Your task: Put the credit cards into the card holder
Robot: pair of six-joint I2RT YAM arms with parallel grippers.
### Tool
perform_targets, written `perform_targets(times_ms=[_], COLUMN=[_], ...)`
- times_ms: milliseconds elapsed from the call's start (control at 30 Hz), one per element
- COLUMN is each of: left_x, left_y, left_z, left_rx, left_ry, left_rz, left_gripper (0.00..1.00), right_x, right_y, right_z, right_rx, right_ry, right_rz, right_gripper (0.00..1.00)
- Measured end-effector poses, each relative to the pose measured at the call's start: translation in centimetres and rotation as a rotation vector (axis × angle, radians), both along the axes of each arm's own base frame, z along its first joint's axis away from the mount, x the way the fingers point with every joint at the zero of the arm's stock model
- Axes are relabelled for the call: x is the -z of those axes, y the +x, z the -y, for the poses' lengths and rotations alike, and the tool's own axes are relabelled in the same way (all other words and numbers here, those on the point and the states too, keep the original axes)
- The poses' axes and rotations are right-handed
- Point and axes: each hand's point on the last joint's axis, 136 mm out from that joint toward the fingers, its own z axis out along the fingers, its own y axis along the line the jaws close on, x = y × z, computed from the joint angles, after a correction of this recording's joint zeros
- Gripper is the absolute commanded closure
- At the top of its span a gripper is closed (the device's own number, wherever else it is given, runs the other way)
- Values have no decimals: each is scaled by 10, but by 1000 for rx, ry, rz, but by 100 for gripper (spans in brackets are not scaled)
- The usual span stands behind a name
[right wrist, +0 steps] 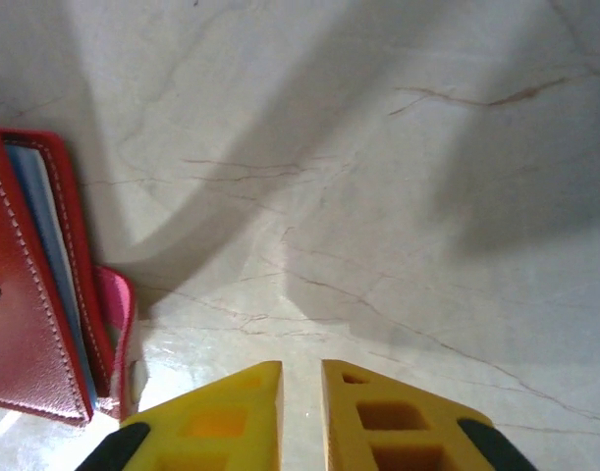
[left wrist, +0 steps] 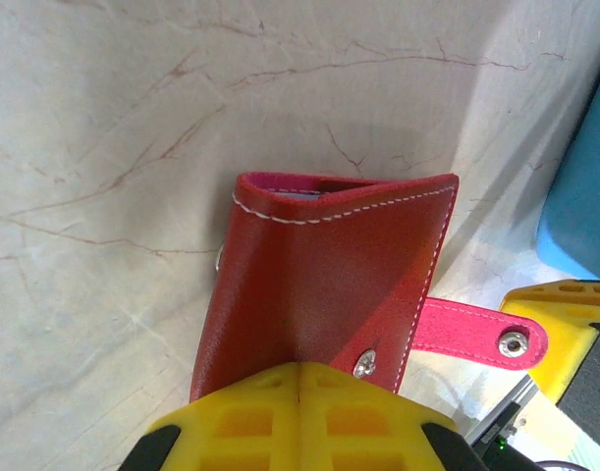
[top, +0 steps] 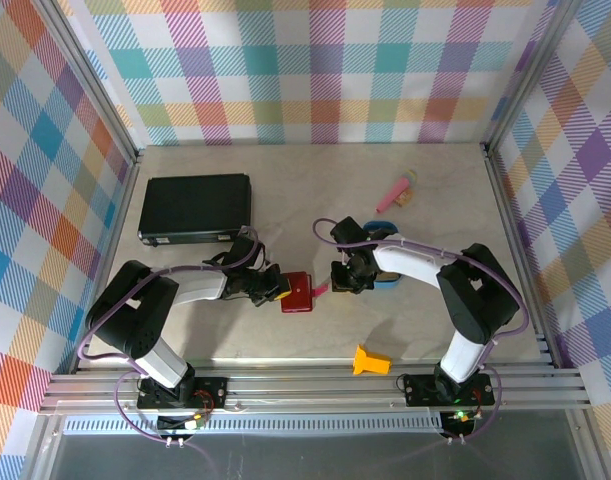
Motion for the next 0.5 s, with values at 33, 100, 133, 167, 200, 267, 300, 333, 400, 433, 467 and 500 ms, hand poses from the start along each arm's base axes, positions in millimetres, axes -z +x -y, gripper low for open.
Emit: perform_targets(times_ms=[33,100,133,167,200,267,300,333,400,433,467,500], left_x=[0,-1,-1,-1,-1,-1,-1,-1,-1,-1,-1,-1], left_y=[0,0,0,0,1,1,2,2,3,3,3,3], left_z=[0,-1,-1,-1,-2,-4,-5,-6,-6,-6,-6,-6], left_rx=[2,5,5,6,6,7,4,3,5,6,6,6], left_ry=[3,13,20,27,33,46,55,59,62,62,62,61], left_rz=[3,6,7,10,12,18,22,25,28,28,28,28], left_gripper=[100,99,99,99,99,99,99,98,97,97,97,97], right_x=[0,-2,-5,-9,-16,-34,-47,-59,-79,-86,-91,-94], right_y=[1,1,1,1,2,4,5,7,9,10,11,12], right_z=[1,1,1,0,-3,-9,-14,-19,-29,-33,-38,-44], right_rx=[0,-4,-9,-13,-15,-22,-27,-31,-39,-39,-41,-44], right_ry=[-3,0,3,14,33,91,134,171,243,267,285,302], right_rz=[3,9,15,23,36,73,99,123,155,159,158,153], right_gripper=[76,70,68,66,65,63,63,62,60,59,58,56])
